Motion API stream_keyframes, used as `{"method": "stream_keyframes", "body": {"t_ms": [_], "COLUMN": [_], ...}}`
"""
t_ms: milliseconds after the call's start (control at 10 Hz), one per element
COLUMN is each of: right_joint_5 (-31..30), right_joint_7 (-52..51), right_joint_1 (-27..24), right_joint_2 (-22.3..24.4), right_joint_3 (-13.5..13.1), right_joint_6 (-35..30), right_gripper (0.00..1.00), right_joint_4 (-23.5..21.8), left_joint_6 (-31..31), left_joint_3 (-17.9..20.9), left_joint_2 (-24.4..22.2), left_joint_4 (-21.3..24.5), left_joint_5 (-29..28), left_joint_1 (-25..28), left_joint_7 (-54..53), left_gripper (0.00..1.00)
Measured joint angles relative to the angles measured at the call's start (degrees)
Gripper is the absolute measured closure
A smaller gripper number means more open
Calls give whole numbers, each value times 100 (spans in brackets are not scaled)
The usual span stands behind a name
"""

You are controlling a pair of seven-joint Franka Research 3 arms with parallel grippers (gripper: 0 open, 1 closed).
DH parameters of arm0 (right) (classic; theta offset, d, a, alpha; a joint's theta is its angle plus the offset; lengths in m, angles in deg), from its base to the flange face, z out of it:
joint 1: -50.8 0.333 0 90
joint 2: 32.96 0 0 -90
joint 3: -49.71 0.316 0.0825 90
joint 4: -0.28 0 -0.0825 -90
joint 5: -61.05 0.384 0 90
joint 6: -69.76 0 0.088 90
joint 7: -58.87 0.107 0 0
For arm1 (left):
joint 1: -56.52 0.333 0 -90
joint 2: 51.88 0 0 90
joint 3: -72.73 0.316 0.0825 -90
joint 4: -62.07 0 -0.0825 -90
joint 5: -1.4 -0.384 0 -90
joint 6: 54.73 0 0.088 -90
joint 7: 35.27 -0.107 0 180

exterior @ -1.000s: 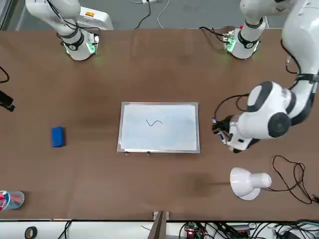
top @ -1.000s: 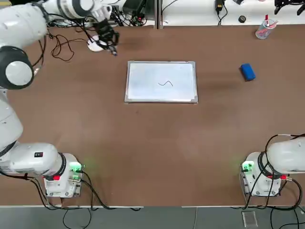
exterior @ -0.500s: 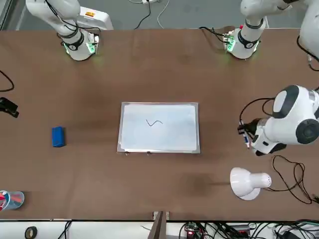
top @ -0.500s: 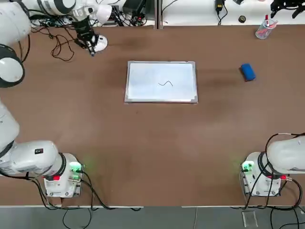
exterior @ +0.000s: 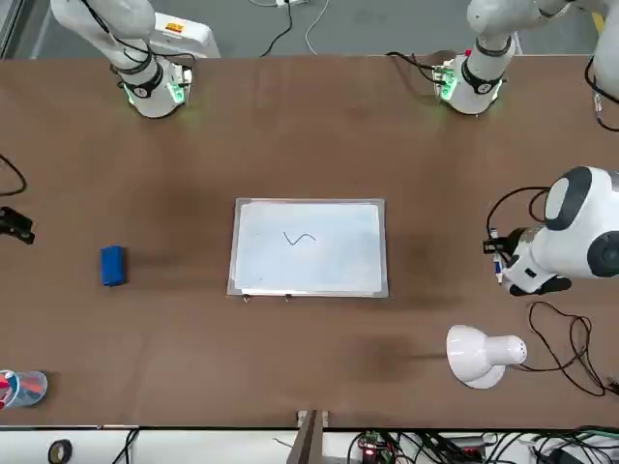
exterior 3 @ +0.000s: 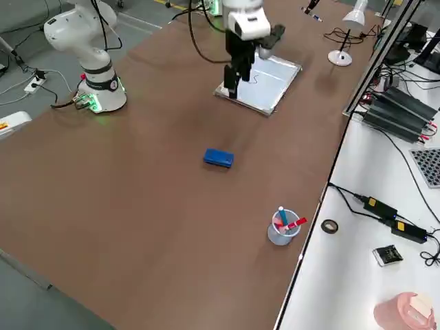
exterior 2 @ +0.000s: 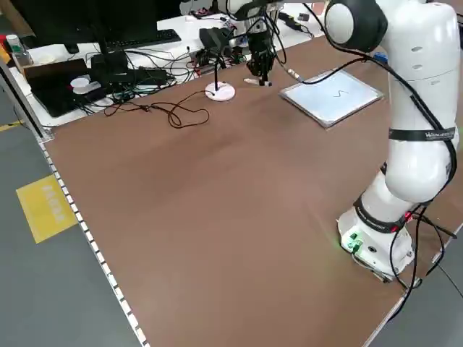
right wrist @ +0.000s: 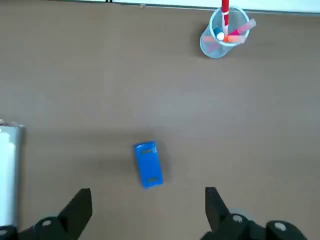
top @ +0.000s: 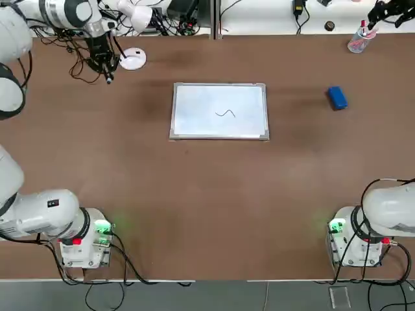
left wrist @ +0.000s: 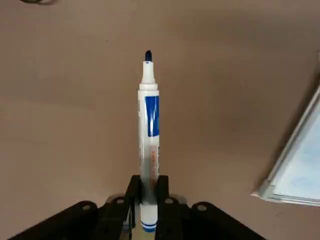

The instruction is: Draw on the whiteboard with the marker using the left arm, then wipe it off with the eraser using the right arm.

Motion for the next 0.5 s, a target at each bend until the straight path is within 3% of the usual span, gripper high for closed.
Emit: {"method": "stream_keyframes", "body": {"t_ms": [500], "right_joint_5": [-104], "right_joint_7": [-616], "right_joint_1": [-427], "right_joint_2": [-930], "right_joint_3": [219], "right_joint_6": [2122], "right_gripper": [0], "right_joint_4": [-718], "left_joint_6": [1879], "left_joint_3": [330], "left_joint_2": [-680], "left_joint_4": [1938], "left_joint_5": [0], "left_joint_1": [-2], "left_joint_7": [-559], "left_gripper": [82]}}
